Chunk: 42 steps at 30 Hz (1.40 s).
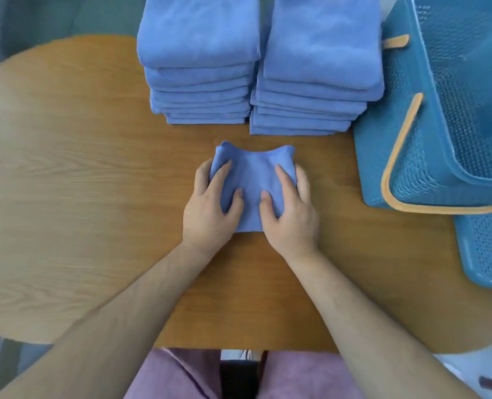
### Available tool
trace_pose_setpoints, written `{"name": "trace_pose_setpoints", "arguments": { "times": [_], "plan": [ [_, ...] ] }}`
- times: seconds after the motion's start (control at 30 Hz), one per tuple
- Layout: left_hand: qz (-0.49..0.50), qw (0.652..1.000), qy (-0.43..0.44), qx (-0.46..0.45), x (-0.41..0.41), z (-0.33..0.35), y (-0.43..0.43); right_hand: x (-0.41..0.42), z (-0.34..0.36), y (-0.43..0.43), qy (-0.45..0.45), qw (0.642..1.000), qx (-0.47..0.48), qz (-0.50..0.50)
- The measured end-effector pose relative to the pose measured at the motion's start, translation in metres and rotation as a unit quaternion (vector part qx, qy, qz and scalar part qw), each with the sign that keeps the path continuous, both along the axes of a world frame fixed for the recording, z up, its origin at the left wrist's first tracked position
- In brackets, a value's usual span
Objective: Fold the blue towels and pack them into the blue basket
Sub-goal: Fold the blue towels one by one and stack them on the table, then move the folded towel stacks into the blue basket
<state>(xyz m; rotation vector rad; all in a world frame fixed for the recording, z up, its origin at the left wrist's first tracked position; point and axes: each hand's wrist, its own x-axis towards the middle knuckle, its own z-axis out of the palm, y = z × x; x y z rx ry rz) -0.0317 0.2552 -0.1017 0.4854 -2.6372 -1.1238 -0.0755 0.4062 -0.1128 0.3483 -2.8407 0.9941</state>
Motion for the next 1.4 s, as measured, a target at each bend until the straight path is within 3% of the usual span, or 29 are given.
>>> {"name": "trace_pose_setpoints", "arguments": {
  "times": [0.2,0.47,0.77,1.1,1.4],
  "plan": [
    [-0.036,0.995,-0.060,0.068,0.004,0.038,-0.004,0.007,0.035,-0.001,-0.068,0.996,0.032,0.045],
    [-0.084,0.989,-0.057,0.105,0.019,0.178,-0.010,0.028,0.185,0.000,-0.047,0.989,0.114,0.083],
    [-0.177,0.975,-0.067,0.119,-0.021,0.290,0.021,-0.004,0.305,0.035,-0.045,0.986,0.162,0.001],
    [-0.257,0.960,-0.089,0.071,-0.136,0.300,0.147,-0.107,0.328,0.161,-0.105,0.972,0.204,-0.053],
    [-0.214,0.935,-0.284,-0.007,-0.221,0.250,0.224,-0.191,0.262,0.210,-0.216,0.943,0.251,0.026]
  ]
}}
